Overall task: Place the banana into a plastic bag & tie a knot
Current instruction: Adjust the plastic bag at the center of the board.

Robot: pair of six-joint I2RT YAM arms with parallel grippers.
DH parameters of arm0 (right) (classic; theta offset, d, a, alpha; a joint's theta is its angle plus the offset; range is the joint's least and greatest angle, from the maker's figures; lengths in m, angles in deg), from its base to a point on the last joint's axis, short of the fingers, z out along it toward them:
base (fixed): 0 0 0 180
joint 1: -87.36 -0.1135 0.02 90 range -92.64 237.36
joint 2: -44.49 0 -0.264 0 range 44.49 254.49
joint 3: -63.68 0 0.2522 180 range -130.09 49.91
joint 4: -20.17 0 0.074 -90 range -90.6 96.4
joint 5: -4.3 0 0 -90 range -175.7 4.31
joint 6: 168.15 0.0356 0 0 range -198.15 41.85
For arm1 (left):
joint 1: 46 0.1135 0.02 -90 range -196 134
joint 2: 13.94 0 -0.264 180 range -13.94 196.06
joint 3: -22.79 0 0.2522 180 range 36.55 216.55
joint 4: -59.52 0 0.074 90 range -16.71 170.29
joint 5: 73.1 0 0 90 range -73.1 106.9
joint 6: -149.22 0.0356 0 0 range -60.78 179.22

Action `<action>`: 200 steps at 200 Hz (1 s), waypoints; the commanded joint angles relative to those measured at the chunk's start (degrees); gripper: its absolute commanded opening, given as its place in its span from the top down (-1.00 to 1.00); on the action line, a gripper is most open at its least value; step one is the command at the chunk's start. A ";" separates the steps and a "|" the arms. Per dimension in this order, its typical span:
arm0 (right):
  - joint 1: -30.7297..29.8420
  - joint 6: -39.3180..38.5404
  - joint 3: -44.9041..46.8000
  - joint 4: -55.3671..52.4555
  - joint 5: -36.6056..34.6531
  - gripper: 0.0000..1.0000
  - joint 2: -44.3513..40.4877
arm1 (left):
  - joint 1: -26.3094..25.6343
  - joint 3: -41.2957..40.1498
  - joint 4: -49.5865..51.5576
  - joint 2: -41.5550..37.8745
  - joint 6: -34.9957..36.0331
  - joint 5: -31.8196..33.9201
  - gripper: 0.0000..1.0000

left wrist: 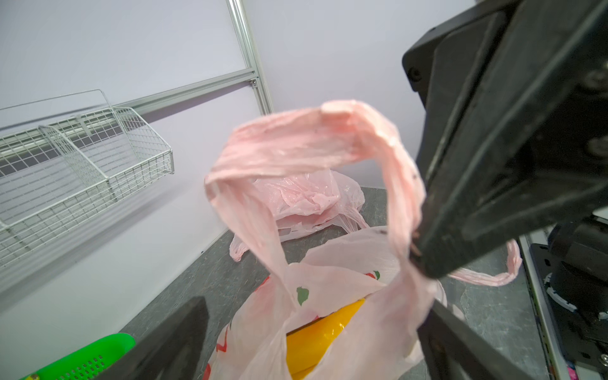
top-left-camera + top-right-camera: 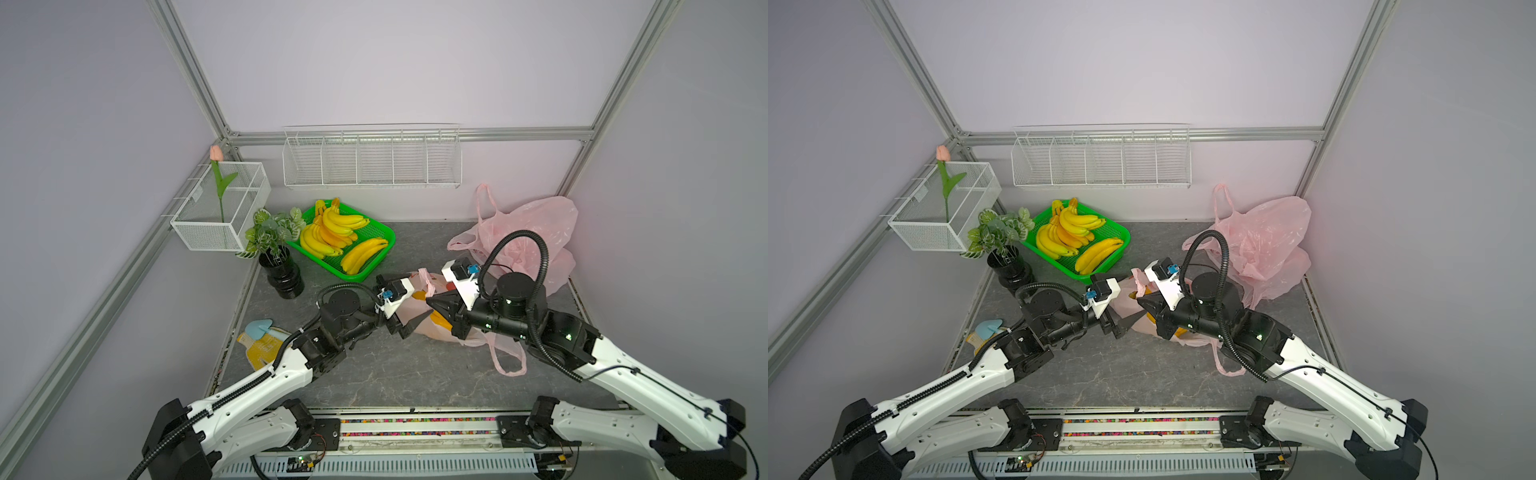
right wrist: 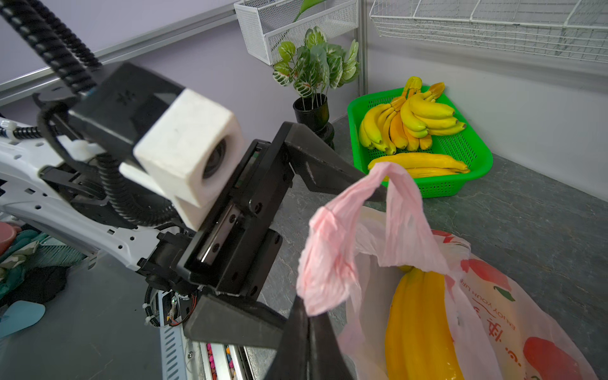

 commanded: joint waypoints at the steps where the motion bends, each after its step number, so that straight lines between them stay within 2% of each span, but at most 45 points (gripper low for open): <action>1: -0.44 -1.23 -1.27 0.02 0.10 0.87 -0.43 | -0.22 4.46 1.24 2.60 2.59 -3.53 -0.99; 39: -0.39 -1.46 -0.50 0.73 1.53 0.87 -0.32 | -0.17 7.48 0.17 7.31 1.82 -2.58 -0.99; 72: -0.37 -1.43 0.22 1.15 2.00 0.87 -1.30 | -0.24 8.97 -0.57 9.69 1.20 -3.30 -0.83; 120: 2.01 0.64 1.95 2.28 2.71 0.87 -2.85 | -0.19 9.45 0.11 11.00 0.87 -5.46 -0.24; 144: 3.93 2.00 2.90 2.89 2.76 0.87 -4.10 | -0.22 8.55 0.48 10.75 0.40 -5.53 0.22; 178: 5.76 4.37 3.53 4.79 3.53 0.87 -3.96 | -0.11 6.51 -0.75 10.29 -0.41 -4.77 0.56; 200: 5.91 5.23 3.57 6.05 3.37 0.87 -3.23 | -0.08 5.50 -1.17 10.15 -1.03 -3.49 0.86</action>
